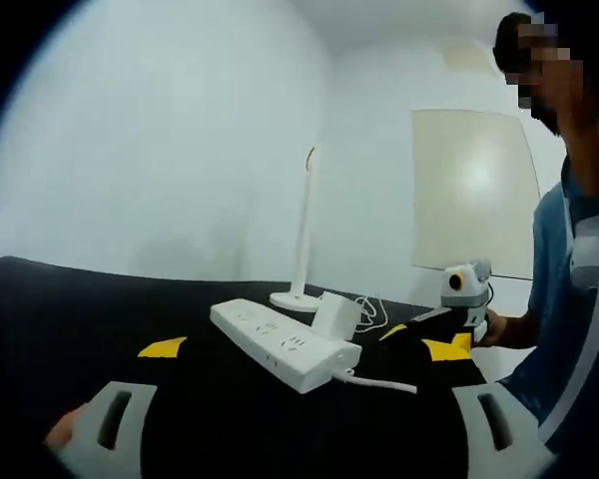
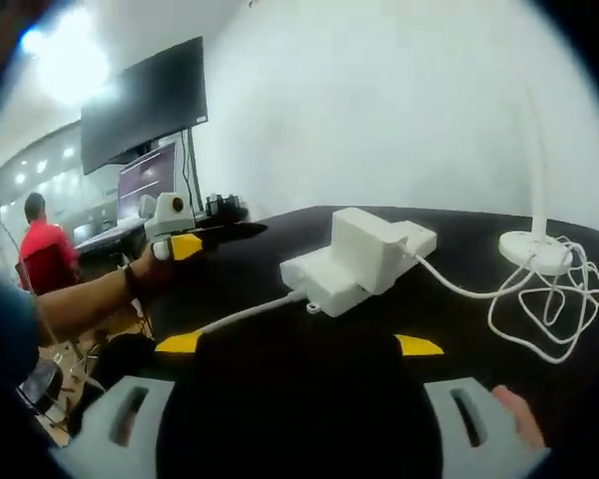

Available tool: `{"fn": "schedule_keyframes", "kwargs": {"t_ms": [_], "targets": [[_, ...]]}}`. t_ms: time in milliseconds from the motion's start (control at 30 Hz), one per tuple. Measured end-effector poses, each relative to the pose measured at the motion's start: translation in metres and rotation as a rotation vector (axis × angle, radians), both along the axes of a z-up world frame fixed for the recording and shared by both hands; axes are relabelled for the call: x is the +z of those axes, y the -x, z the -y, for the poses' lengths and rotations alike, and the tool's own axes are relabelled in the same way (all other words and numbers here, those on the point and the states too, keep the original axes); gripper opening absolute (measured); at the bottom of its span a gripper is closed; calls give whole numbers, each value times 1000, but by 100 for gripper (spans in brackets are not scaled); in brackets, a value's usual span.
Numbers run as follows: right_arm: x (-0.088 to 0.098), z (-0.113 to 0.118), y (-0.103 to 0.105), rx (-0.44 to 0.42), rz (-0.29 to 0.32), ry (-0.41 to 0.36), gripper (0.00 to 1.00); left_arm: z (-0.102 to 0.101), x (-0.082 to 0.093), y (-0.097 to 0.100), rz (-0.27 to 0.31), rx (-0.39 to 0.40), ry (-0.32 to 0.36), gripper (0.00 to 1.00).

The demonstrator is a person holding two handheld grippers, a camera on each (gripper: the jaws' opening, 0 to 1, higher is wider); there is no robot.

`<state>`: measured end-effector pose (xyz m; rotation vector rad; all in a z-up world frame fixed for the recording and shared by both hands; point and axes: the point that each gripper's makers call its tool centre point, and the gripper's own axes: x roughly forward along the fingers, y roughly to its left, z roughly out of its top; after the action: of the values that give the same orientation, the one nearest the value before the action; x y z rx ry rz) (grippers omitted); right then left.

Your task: Insert the desk lamp plug into the socket, turn on the power strip switch, turn on the lamp switch, then turn off the lamp switch, turn off the power strip switch, and remove the plug from the socket.

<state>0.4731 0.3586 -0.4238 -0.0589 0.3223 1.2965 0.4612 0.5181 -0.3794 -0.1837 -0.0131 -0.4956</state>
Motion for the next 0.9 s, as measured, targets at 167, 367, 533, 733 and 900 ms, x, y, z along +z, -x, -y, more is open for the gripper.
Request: {"fn": "schedule_keyframes", "kwargs": {"t_ms": [167, 367, 533, 733, 900], "targets": [[-1, -3, 0, -1, -4, 1, 74, -3, -1, 0, -2, 0, -5, 89], [-2, -5, 0, -10, 4, 5, 74, -3, 1, 1, 2, 0, -2, 89], [-1, -6, -1, -20, 2, 2, 73, -2, 2, 2, 10, -2, 2, 89], [1, -17, -1, -15, 6, -7, 69, 0, 6, 4, 25, -11, 15, 89], [-4, -28, -4, -18, 1, 15, 63, 2, 4, 3, 21, -15, 2, 89]]}}
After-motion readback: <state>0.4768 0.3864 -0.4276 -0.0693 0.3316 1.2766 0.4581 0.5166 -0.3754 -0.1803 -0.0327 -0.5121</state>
